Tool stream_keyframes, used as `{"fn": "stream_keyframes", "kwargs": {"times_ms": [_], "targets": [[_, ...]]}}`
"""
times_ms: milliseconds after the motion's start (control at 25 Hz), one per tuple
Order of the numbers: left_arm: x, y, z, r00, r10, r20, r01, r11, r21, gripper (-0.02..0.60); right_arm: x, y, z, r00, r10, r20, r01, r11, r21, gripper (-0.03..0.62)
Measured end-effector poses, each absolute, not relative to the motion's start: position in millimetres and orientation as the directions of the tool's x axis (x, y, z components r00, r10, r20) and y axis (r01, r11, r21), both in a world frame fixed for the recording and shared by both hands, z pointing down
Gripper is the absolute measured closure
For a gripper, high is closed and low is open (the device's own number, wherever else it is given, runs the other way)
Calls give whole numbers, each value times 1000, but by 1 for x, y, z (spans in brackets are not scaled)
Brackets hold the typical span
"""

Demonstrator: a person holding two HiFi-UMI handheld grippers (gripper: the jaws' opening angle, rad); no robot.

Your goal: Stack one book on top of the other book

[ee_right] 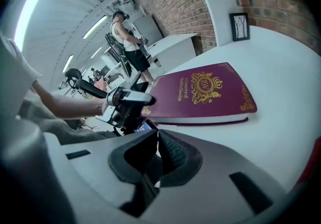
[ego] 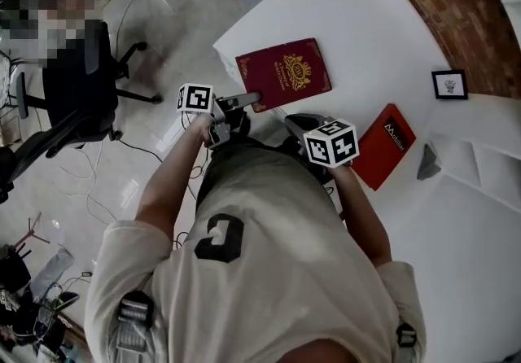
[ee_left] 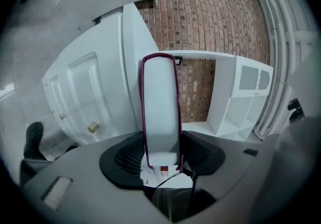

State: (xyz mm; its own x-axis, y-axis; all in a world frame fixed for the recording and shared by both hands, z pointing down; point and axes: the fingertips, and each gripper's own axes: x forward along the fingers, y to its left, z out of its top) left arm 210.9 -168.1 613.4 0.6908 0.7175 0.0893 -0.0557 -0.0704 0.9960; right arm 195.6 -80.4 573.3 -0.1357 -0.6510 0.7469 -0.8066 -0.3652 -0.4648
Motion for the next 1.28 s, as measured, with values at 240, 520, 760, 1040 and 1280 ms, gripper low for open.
{"fn": "stream_keyframes", "kwargs": {"times_ms": [240,520,760,1040,1280], "targets": [[203,-180,607,711,695,103,-75,-71,995,365,186,-83,566,-106,-664,740,-778,-409,-478,589],[194,-195,594,771,627,110,-123,-23,992,370,186,-76,567,-116,-655,747,-782,-403,-476,589],[195,-210,584,807,576,130,-125,-49,991,371,190,-73,567,-106,-656,748,-779,-413,-472,589],[203,-215,562,847,527,69,-63,-29,998,371,192,-74,566,-97,-658,747,-780,-416,-468,589],[203,-215,559,854,517,56,-50,-25,998,371,193,-79,565,-93,-654,751,-785,-416,-459,589]]}}
